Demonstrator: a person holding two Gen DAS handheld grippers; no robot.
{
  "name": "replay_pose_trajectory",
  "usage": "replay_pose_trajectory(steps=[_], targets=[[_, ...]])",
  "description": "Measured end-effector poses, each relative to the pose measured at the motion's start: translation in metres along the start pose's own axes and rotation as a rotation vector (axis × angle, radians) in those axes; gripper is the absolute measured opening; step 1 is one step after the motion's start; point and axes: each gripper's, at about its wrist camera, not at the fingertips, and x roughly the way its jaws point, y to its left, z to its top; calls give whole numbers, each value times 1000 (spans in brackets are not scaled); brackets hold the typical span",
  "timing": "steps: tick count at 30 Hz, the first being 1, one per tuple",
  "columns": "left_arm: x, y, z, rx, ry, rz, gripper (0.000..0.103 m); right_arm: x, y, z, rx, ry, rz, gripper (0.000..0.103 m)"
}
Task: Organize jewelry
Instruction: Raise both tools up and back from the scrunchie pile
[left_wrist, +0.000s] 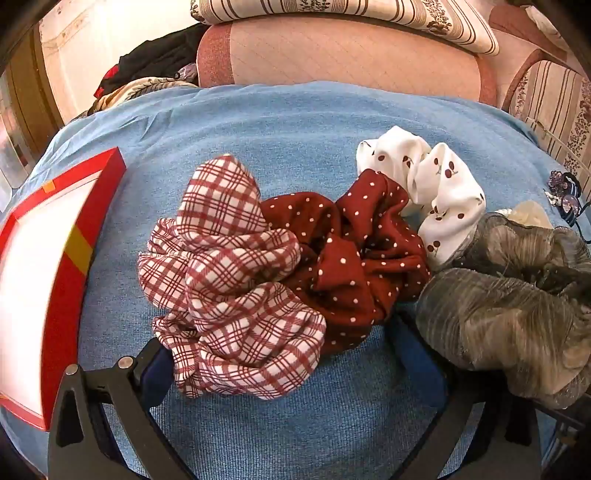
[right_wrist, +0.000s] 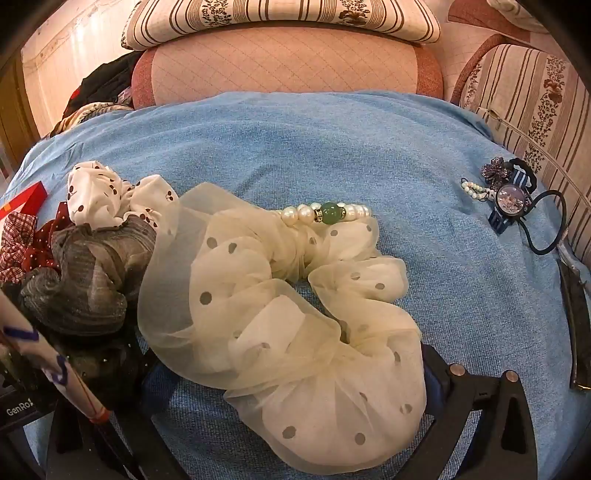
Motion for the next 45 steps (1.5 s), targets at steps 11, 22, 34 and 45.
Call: replay_pose_trajectory(steps=[11, 22, 34, 45], targets=[[0, -1, 0, -8, -2, -1, 103, 0, 0, 0, -1, 0, 0, 103], [-19, 3, -13, 24, 21, -11, 103, 0, -3, 4, 15, 72, 46, 103], [-174, 49, -85, 52, -198, -60, 103, -152, 32, -66, 2, -126, 305, 100], [-245, 144, -113, -169, -322, 146, 103, -232, 126, -77, -102, -233, 509, 100]])
